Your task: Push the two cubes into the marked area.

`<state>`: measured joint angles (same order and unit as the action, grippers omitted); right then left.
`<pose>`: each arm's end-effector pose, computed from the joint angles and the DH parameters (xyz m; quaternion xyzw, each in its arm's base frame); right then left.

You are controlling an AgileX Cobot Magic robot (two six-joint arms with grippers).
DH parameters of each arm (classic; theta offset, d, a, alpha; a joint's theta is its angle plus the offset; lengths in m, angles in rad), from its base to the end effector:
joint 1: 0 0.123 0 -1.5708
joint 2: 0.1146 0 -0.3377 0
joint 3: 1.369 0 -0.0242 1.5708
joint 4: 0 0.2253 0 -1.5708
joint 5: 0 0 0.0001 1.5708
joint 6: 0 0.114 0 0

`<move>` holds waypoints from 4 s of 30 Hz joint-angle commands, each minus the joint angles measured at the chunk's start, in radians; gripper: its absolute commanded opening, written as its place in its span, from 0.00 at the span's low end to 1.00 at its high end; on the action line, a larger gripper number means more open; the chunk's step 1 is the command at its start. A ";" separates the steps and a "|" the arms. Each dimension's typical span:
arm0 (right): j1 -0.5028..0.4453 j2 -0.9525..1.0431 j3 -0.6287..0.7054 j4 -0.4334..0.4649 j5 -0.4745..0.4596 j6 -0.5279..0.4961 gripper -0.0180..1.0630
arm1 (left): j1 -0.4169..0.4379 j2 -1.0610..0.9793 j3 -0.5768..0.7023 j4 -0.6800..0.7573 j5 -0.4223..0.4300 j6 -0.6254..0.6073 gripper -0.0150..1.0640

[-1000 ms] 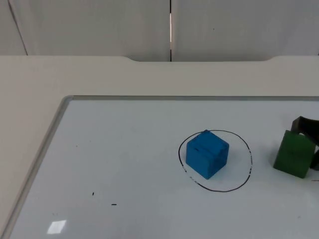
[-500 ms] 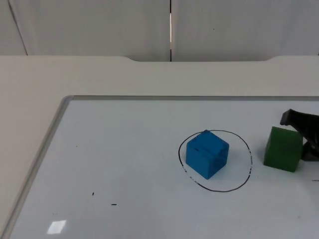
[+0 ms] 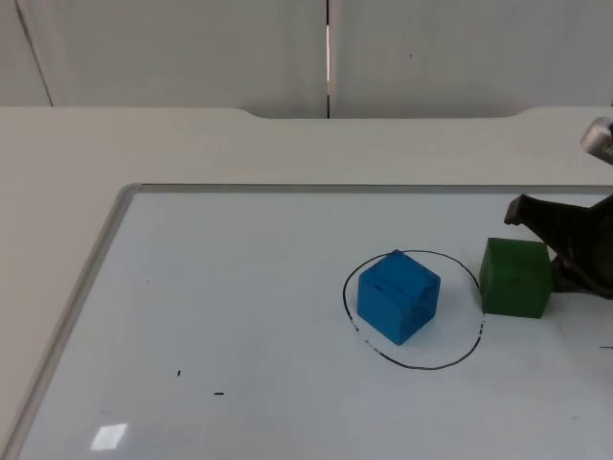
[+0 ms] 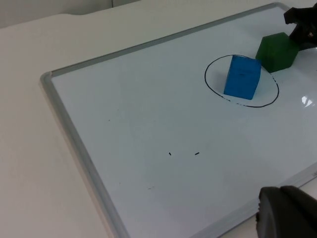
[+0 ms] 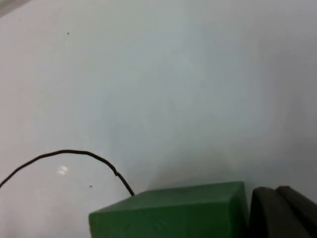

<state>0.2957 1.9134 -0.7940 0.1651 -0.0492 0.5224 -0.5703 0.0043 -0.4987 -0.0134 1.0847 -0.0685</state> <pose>0.3336 0.1007 0.1501 0.1874 0.9387 0.1332 0.2569 -0.0517 0.0315 0.2520 0.2140 0.8338 -0.1661 0.4810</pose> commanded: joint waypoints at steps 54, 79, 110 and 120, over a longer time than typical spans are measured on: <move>0.051 0.084 -0.132 -0.006 0.056 -0.064 0.02 | 0.002 -0.004 0.004 -0.001 -0.012 0.001 0.01; 0.076 0.084 -0.132 -0.006 0.125 -0.112 0.02 | 0.002 -0.004 0.004 -0.001 -0.012 0.001 0.01; 0.078 0.025 -0.132 0.007 0.119 -0.141 0.02 | 0.002 -0.004 0.004 -0.001 -0.012 0.001 0.01; 0.078 0.036 -0.133 0.003 0.113 -0.141 0.02 | 0.002 -0.004 0.004 -0.001 -0.012 0.001 0.01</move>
<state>0.3659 1.9466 -0.9266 0.1674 0.0723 0.3821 -0.5703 0.0043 -0.4987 -0.0134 1.0847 -0.0685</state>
